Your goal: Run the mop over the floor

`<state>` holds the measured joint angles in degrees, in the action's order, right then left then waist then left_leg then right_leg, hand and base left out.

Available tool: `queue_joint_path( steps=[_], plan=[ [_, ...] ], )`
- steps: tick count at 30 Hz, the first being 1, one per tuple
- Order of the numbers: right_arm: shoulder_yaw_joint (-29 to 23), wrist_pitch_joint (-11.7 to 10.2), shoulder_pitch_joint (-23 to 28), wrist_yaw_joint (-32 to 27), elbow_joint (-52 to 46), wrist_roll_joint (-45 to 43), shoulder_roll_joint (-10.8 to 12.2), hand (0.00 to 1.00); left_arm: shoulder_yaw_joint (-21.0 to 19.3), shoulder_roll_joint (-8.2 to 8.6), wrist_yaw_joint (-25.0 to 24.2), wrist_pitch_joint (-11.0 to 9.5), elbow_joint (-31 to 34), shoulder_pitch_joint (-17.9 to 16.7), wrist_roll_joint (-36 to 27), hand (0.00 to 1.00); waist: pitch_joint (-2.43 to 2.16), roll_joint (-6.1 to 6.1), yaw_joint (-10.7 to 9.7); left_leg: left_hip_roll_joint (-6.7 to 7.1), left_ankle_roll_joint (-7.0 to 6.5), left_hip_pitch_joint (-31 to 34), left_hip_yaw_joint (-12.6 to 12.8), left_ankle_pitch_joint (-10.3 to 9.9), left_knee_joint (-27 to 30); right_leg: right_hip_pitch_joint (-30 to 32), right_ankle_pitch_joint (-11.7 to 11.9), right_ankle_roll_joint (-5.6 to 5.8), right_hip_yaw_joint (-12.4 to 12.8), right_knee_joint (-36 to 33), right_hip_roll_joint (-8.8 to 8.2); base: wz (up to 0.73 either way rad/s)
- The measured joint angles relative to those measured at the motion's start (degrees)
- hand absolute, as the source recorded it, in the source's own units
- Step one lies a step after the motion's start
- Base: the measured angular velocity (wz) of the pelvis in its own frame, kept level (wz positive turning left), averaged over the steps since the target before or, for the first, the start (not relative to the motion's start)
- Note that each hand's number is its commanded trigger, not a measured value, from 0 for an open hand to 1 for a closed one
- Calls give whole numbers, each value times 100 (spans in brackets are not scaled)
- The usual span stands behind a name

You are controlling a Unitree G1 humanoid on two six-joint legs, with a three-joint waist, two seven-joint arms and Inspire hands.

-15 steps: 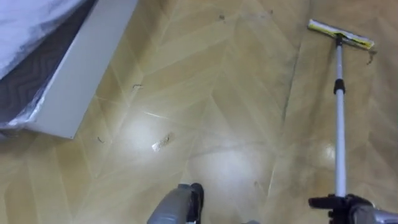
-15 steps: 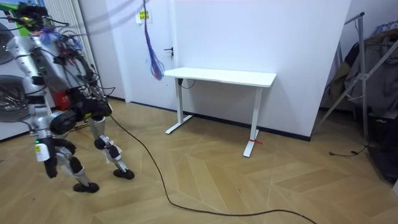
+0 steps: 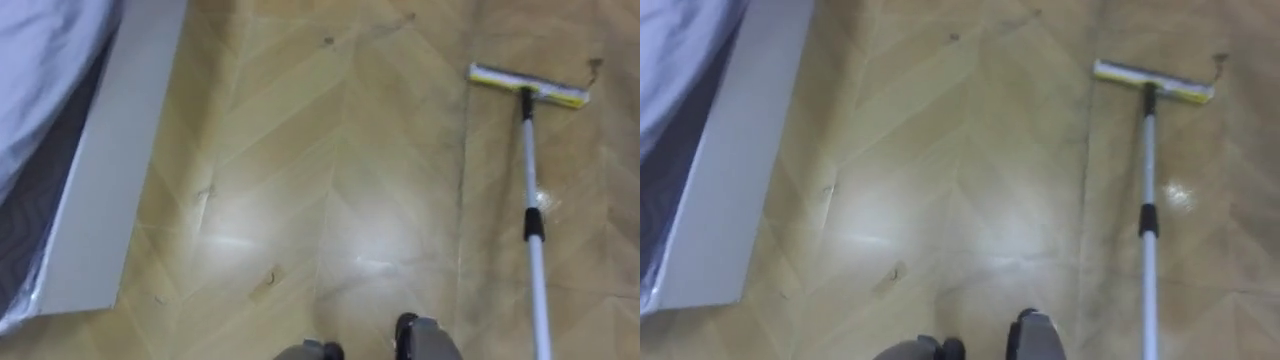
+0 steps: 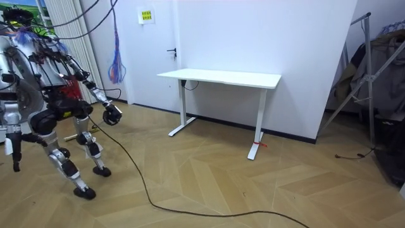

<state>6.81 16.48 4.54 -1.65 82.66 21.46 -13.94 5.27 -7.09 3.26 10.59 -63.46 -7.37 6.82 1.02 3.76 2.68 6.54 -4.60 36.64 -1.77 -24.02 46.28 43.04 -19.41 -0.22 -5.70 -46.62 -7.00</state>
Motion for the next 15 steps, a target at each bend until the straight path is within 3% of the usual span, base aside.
queue_joint_path(
  steps=[1, 3, 4, 6, 8, 9, 10, 11, 12, 13, 14, 15],
  plan=[
    [-110, 81, -160, -17, 29, -69, 8, 100, -9, -5, -2, 38, -2, 0, -10, 0, -3, -1, 10, -86, 69, -11, 22, -37, 161, -99, -100, -52, -143, -77, -7, 21],
    [-164, 116, -571, -19, 169, -99, -54, 100, 22, -49, 14, 83, -6, -1, -118, 0, 14, -73, 45, -105, 150, 16, 32, -80, 525, -178, -372, -103, -205, -281, -45, 28],
    [-177, 135, -851, -13, 271, -91, -199, 100, 63, -74, 17, 106, -1, -3, -205, 0, 16, -99, 119, -191, 168, 158, 139, -77, 968, -193, -591, -153, -275, -487, -74, 29],
    [-184, 104, -1416, -17, 230, -98, -567, 100, 91, -224, 41, 117, 83, -160, -486, 0, -1, -239, 244, -423, 393, 492, 358, 83, 1903, -197, -981, -225, -281, -934, -49, 25],
    [-120, 24, -1933, -5, 111, -83, -759, 100, 184, -400, 41, 116, 164, -368, -482, 0, 30, -386, 327, -538, 478, 783, 451, 271, 2469, -232, -1122, -332, -187, -1136, 41, 3],
    [-98, -21, -2025, -5, 5, -42, -816, 100, 181, -450, 35, 121, 166, -405, -475, 0, 4, -431, 346, -557, 449, 891, 447, 238, 2429, -252, -1163, -364, -182, -1155, 65, 13],
    [-83, -136, -2116, 46, -153, 97, -914, 100, 166, -544, -2, 127, 226, -444, -391, 0, 25, -480, 396, -585, 362, 1139, 485, 172, 2139, -343, -1221, -393, -128, -1124, 177, 38],
    [-154, -169, -2198, 121, -303, 268, -958, 100, 153, -604, -17, 147, 365, -508, -332, 0, 39, -506, 467, -554, 358, 1330, 502, 172, 1586, -497, -1281, -370, 30, -1024, 302, 51],
    [-180, -168, -2175, 161, -403, 475, -987, 100, 155, -613, -61, 120, 405, -542, -332, 0, 26, -522, 552, -475, 384, 1380, 518, 249, 807, -730, -1313, -342, 139, -815, 376, 46],
    [-193, -165, -2169, 188, -415, 562, -969, 100, 155, -608, -109, 98, 411, -540, -314, 0, 15, -523, 564, -455, 386, 1355, 545, 384, 434, -854, -1329, -312, 193, -694, 424, 31],
    [-182, -152, -2139, 253, -419, 677, -898, 100, 173, -607, -201, 73, 397, -598, -261, 0, 7, -582, 558, -399, 265, 1265, 624, 715, 98, -1044, -1390, -245, 391, -531, 446, 18],
    [-182, -146, -2071, 305, -419, 726, -877, 100, 174, -594, -246, 79, 375, -605, -252, 0, -29, -608, 551, -376, 159, 1187, 691, 733, 44, -1121, -1427, -200, 473, -475, 438, 18]
  ],
)
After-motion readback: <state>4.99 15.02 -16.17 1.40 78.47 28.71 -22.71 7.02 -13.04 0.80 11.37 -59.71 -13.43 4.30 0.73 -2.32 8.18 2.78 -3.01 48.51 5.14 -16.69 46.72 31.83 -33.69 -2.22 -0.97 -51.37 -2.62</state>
